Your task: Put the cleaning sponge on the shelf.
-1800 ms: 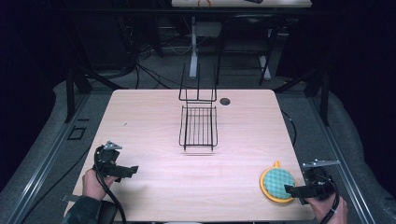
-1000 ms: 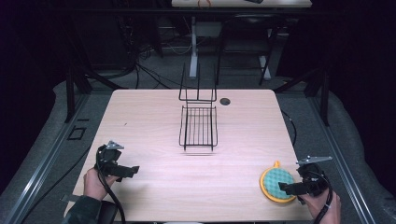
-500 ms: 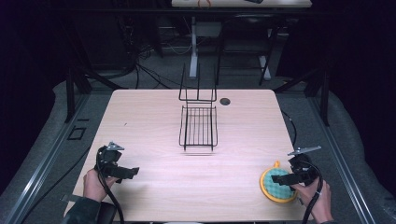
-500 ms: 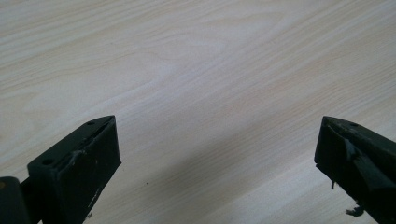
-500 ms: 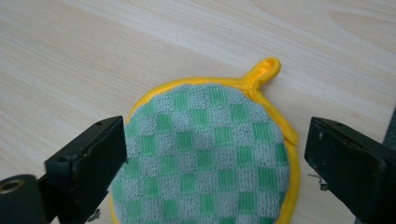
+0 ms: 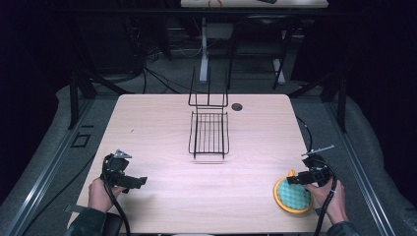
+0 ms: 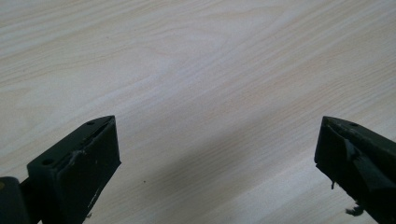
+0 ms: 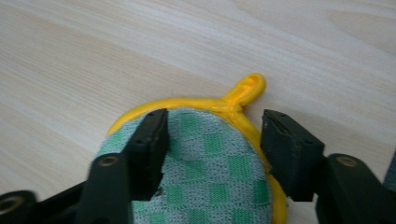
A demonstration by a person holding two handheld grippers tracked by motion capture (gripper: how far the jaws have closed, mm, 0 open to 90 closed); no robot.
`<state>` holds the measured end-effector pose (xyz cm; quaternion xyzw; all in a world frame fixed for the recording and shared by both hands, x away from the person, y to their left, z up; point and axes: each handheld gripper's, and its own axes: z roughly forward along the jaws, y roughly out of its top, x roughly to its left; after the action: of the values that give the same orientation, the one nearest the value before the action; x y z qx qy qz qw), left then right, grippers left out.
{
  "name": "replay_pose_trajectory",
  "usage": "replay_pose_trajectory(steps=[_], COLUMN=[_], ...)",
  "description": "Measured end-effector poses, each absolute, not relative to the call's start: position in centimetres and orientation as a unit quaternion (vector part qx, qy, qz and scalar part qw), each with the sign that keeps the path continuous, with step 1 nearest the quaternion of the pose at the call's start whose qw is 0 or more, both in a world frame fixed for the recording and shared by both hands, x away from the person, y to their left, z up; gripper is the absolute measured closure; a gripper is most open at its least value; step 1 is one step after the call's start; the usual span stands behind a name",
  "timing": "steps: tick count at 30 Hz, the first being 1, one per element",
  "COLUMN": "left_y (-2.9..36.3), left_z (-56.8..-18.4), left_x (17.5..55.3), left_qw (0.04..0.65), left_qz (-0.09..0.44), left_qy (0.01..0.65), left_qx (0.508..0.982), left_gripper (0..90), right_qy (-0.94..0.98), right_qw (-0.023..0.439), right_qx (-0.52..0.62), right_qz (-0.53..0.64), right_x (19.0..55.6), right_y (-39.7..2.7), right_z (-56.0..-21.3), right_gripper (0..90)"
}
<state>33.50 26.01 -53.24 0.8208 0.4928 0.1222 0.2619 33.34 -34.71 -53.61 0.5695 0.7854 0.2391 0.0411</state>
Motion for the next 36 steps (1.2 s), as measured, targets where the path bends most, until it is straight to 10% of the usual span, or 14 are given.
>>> replay_pose_trajectory(steps=[22,36], left_y=[25.7,25.7], left_z=[-53.4,-53.3], left_x=[33.5,33.5], left_qw=[0.254,0.252], left_qz=[0.118,0.119], left_qy=[0.49,0.489], left_qx=[0.826,0.826], left_gripper=[0.0,0.0], right_qy=[0.778,0.777], right_qw=[0.034,0.062], right_qx=[0.58,0.562], right_qz=[0.238,0.277], right_x=[33.0,31.9], right_y=[-34.7,-34.9], right_z=[-54.4,-53.2], right_gripper=[78.0,84.3])
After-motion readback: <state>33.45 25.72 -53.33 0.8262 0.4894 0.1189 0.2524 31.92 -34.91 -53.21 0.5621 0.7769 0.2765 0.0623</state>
